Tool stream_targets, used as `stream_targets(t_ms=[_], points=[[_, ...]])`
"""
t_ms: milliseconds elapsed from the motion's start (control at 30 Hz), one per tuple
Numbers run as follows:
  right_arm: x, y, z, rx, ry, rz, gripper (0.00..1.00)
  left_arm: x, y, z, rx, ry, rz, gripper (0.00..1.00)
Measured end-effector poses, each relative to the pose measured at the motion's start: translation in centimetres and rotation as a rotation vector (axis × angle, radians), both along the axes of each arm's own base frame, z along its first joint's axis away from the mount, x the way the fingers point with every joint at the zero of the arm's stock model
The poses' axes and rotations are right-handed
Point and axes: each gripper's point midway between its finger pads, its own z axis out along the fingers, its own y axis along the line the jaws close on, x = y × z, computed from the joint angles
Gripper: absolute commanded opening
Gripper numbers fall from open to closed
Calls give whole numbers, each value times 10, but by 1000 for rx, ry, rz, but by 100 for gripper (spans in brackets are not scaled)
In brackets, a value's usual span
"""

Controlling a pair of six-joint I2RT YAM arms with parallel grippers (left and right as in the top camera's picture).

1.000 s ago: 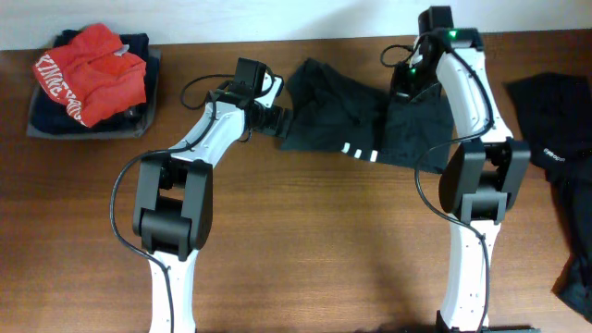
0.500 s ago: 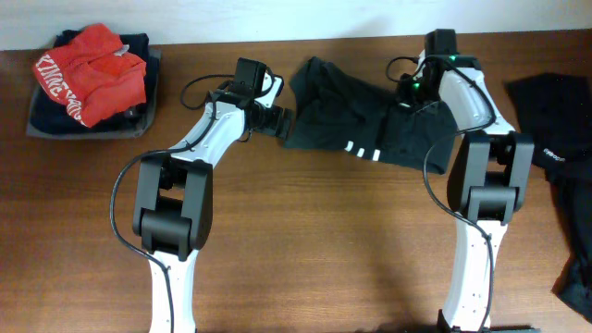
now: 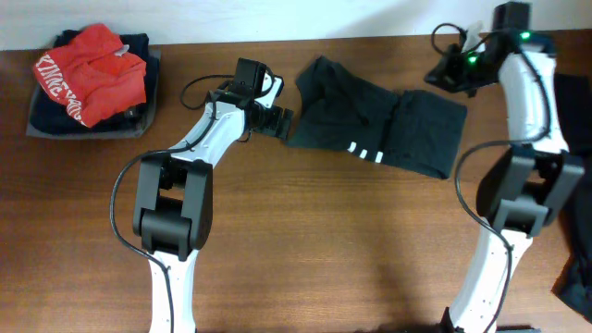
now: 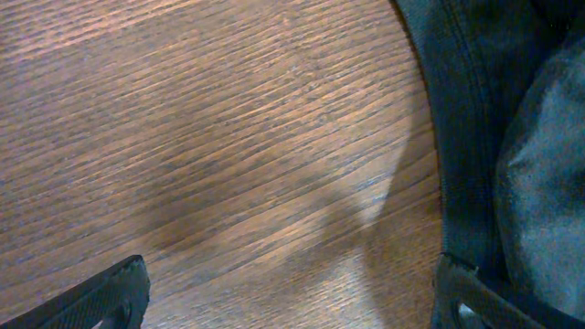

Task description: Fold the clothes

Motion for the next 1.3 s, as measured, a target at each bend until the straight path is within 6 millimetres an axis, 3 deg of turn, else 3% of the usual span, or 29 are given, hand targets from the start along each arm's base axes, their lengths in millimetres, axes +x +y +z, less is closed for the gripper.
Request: stream_targets(t_ms=[67, 167, 333, 533, 733, 833, 967, 1100, 1167, 1300], points=[[-14, 7, 12, 19, 0, 57, 7, 0, 0, 0, 0, 0, 0, 99], [-33, 21, 7, 44, 30, 147, 7, 0, 0, 0, 0, 0, 0, 99], [-57, 40, -35, 86, 101, 248, 7, 0, 0, 0, 0, 0, 0, 99], [-73, 58, -85, 187, 87, 298, 8, 0, 0, 0, 0, 1, 0, 99], [-96, 72, -123, 280, 84, 312, 10, 0, 0, 0, 1, 2, 0, 99], [-102, 76, -132, 309, 70, 315, 11, 0, 0, 0, 1, 2, 0, 99], [-103, 75, -130, 338, 67, 306, 9, 0, 0, 0, 0, 2, 0, 99], [-99, 70, -118, 361, 67, 289, 13, -1, 0, 0, 0, 3, 0, 99], [-87, 61, -103, 350, 20, 281, 16, -1, 0, 0, 0, 3, 0, 99], [-52, 33, -53, 298, -135, 253, 22, -2, 1, -1, 3, 12, 0, 99]])
